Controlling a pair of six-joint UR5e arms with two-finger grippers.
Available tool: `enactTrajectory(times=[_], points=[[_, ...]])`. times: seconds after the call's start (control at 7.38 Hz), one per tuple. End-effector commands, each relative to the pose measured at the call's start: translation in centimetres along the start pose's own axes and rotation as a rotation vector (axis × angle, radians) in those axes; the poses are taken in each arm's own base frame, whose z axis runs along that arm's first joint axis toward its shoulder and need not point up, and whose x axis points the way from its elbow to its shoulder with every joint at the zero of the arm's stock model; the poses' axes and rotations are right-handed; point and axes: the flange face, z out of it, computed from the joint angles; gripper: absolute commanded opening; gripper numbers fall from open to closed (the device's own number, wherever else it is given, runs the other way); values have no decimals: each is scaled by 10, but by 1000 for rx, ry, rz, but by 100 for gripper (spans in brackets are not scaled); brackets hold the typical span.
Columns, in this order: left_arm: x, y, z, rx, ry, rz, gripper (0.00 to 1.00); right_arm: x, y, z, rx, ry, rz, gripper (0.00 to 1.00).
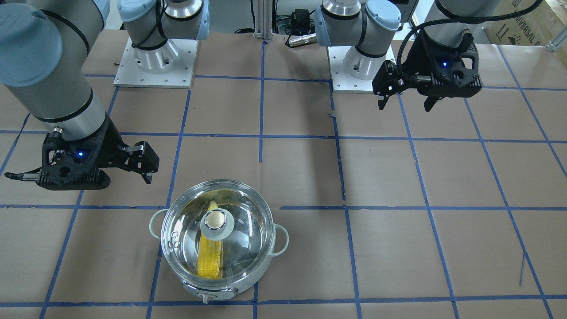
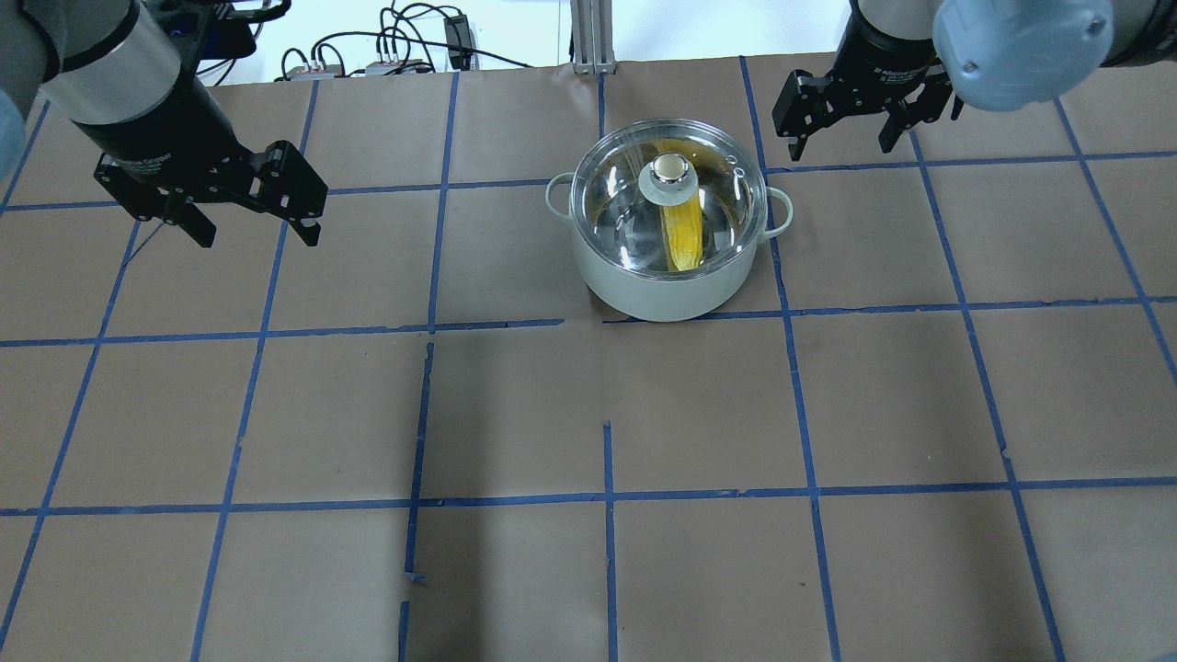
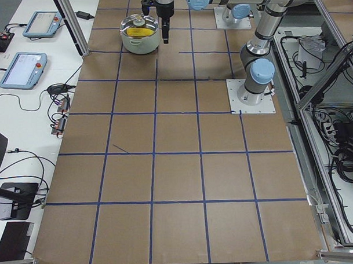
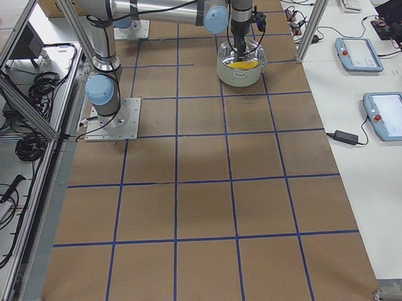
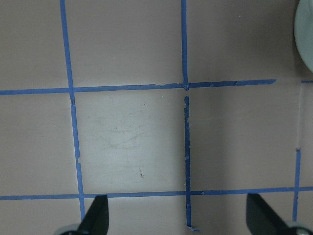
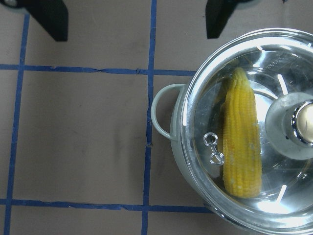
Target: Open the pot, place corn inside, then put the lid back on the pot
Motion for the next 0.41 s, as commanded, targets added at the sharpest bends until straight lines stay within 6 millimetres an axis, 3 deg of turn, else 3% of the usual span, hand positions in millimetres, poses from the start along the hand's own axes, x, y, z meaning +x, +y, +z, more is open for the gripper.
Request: enactTrajectory(times=[0.0,0.27], points=[[1,0,0,-1,0,2,100,-4,-2,7,-6,-37,1,100],[0,-5,5,-9,-2,1,100,-4,-11,14,20,-35,0,100]])
